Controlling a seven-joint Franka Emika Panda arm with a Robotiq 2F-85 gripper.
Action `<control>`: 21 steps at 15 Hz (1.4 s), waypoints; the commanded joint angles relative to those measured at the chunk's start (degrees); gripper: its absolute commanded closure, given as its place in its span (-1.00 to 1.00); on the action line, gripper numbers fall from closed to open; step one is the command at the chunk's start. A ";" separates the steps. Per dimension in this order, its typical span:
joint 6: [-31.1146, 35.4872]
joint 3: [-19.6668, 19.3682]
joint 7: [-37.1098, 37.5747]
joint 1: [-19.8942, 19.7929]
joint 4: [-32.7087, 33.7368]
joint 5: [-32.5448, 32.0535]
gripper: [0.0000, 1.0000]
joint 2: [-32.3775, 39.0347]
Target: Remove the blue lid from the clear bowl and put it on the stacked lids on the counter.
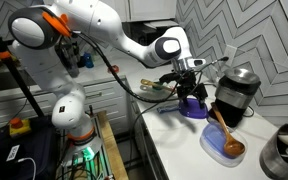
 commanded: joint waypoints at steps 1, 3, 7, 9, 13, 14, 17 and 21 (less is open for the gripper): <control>-0.23 -0.69 5.21 -0.56 -0.10 -8.72 -1.00 3.69; -2.91 -1.19 2.62 0.73 0.94 -1.27 -1.00 4.40; -1.60 -1.15 3.82 0.76 0.46 -2.69 -1.00 4.33; -0.44 -1.37 5.42 0.40 0.47 -4.09 -1.00 5.16; 4.57 -2.13 15.28 -0.23 0.27 -8.43 -1.00 8.36; 5.33 -2.39 15.81 -0.11 0.47 -7.11 -1.00 9.27; 8.51 -2.93 19.33 -0.10 0.95 -7.13 -0.95 11.41; 10.49 -3.55 21.98 -0.06 2.74 -6.60 -0.48 14.57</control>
